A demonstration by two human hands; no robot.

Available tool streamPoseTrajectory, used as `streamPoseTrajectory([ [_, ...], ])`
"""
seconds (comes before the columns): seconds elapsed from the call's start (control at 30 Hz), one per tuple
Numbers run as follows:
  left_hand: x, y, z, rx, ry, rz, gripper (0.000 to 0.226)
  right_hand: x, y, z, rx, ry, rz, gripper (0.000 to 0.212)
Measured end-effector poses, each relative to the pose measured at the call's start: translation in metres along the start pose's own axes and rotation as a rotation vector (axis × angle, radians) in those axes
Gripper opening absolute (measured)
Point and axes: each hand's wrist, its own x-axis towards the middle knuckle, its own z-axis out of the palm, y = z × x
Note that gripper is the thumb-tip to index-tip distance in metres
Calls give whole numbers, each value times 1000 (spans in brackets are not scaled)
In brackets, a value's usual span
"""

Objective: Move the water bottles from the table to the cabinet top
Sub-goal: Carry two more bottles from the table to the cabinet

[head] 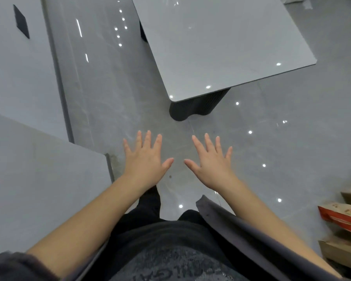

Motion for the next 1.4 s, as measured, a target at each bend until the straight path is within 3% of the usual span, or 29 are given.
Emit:
streamPoseTrajectory([
  [0.47, 111, -45, -74, 46, 15, 91, 77, 126, -55, -66, 85, 7, 37, 74],
  [1.03, 299, -96, -175, 72, -141, 157, 76, 310, -102, -164, 90, -89, 68, 74],
  [1.2, 343, -117, -198, 54, -211, 158, 77, 339, -112, -187, 112, -107, 155, 74],
  [1.4, 424, -155, -242, 124, -194, 313, 78, 384, -142, -211, 185, -94, 331, 75],
])
